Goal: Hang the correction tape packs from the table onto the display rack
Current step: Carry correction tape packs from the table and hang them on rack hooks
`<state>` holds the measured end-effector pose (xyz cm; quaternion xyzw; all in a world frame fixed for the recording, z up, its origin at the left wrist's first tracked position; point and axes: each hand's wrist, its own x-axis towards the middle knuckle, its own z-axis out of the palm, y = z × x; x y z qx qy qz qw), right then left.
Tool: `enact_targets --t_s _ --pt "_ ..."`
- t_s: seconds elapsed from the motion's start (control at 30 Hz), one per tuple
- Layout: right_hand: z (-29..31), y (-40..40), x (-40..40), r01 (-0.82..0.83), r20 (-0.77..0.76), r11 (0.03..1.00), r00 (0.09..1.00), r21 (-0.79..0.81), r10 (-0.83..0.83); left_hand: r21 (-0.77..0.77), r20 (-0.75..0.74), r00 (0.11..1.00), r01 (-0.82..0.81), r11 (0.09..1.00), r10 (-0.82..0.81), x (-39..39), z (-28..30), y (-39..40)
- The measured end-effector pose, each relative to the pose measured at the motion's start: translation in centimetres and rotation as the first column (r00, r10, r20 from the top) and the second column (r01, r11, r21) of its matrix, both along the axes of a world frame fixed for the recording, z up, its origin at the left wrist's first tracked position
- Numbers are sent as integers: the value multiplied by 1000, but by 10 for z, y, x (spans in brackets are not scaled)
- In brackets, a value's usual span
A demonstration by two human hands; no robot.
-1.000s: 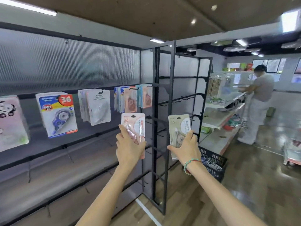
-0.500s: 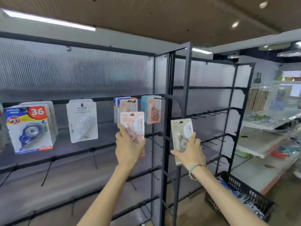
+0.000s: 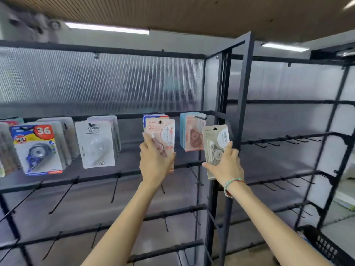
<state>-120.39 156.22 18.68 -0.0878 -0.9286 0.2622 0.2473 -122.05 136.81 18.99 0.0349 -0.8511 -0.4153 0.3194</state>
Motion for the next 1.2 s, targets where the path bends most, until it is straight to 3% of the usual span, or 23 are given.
enact_targets --t_s 0.73,1.2 --pt "22 16 -71 -124 -93 991 987 53 128 -6 -34 994 -103 995 103 -53 -15 12" --pt "7 19 -84 -169 -67 976 981 139 180 4 -40 985 -168 986 168 -68 -19 16"
